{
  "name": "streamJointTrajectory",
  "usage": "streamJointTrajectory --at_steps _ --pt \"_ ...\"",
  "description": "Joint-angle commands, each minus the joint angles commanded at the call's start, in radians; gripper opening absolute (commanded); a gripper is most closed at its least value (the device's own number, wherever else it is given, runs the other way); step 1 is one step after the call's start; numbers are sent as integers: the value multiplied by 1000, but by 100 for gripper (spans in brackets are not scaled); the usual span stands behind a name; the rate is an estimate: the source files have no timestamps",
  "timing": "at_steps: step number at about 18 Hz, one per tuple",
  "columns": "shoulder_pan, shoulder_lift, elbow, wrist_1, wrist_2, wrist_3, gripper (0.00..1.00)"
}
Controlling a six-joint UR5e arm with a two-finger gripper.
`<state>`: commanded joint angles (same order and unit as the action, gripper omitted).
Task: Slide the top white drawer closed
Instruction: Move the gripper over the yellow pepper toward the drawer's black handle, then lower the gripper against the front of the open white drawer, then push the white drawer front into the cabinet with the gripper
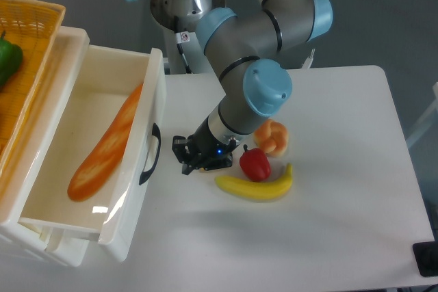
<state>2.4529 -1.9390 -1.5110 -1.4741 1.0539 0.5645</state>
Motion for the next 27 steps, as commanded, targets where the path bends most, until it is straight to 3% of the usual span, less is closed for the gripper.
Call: streamJointTrajectory --at_steps 7,27 --pt "-18 12 0 -69 -14 2 0" --pt "-35 60 0 -89 -63 -2 0"
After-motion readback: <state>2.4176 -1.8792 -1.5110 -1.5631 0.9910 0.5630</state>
